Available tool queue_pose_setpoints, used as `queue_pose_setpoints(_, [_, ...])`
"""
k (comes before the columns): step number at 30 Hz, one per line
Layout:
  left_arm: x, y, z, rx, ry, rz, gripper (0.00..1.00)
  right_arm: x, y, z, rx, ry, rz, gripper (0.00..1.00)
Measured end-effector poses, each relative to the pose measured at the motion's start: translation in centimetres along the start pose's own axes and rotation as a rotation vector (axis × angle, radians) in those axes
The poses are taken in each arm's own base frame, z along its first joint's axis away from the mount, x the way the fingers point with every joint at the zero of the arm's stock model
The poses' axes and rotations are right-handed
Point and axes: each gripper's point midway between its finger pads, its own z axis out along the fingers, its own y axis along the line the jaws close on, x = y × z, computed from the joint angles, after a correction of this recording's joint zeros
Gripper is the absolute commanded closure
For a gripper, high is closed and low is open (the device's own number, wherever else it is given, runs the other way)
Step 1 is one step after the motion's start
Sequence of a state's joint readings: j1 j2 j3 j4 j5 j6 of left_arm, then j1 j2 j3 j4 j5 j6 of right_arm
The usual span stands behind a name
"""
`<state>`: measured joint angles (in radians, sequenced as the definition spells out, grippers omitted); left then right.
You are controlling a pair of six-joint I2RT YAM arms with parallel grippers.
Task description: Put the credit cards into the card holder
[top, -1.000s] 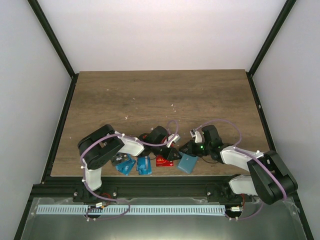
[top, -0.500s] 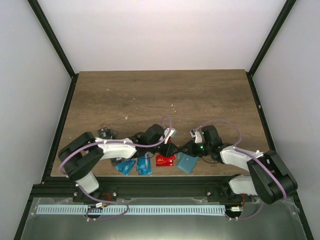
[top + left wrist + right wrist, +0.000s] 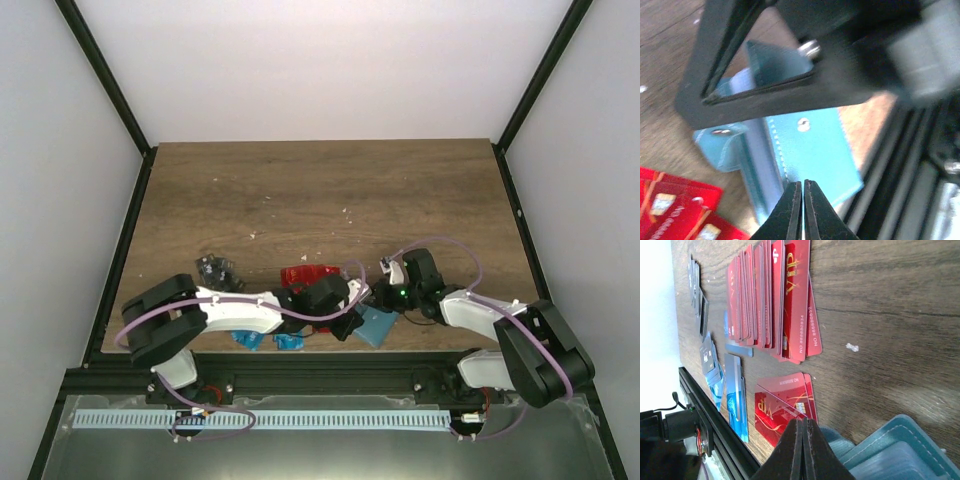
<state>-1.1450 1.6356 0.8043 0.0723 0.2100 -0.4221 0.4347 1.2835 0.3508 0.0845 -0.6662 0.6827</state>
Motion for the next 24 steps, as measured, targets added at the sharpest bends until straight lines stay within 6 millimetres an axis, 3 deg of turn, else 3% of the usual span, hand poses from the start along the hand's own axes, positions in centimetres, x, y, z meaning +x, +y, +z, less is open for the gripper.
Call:
queue_pose_setpoints(6, [2.2, 3.0, 2.0, -0.113, 0.058, -0.042, 0.96, -0.4, 1.0, -0.3, -0.01, -0.001, 0.003, 0.99])
queue_pose_setpoints(11, [1.8, 3.1, 2.2, -0.121, 0.034, -0.053, 0.96, 0.0, 1.6, -0.7, -0.011, 0.007, 0.014, 0.99])
queue_pose_setpoints(24, [1.5, 3.7, 2.4, -0.146, 0.011, -0.113, 0.96, 0.1, 0.6, -2.4, 0.085, -0.069, 0.1, 0.99])
